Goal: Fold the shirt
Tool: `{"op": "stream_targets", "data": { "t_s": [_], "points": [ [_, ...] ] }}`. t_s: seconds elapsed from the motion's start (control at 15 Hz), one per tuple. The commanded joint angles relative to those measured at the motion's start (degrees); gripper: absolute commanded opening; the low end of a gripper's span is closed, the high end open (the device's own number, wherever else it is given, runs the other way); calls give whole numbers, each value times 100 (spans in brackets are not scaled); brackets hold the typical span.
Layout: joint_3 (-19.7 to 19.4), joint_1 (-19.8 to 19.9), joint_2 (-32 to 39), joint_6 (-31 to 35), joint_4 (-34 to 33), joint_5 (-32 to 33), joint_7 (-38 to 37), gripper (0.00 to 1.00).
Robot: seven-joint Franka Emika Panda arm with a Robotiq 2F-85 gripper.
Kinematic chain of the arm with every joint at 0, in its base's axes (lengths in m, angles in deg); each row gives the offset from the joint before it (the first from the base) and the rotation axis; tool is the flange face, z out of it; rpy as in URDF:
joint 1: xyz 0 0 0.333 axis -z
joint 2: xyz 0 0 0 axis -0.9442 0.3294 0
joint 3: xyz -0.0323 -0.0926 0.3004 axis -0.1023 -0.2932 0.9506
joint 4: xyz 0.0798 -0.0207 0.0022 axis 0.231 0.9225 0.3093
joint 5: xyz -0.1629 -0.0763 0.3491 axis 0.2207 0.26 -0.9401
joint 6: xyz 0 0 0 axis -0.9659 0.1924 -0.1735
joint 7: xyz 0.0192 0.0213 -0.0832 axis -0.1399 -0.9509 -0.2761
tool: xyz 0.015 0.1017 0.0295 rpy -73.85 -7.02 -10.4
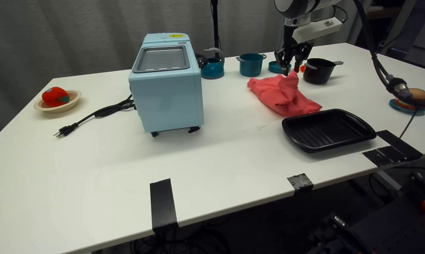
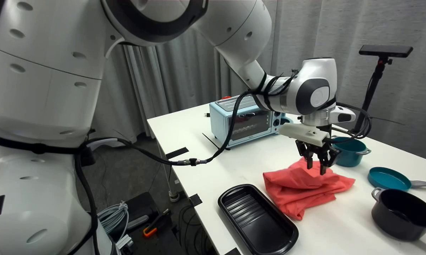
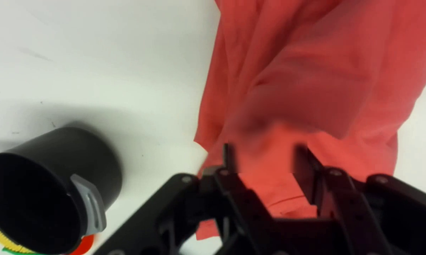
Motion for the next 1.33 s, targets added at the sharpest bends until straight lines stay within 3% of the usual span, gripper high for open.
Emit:
{"op": "stream_targets", "data": {
  "t_s": [0.0,0.2,1.27],
  "points": [
    [-28,-15,83,-492,-322,110,-160,80],
    [-9,-4,53,-677,-382,120,-131,99],
    [145,-57,-1025,-435,-154,277,75,100]
  ]
}}
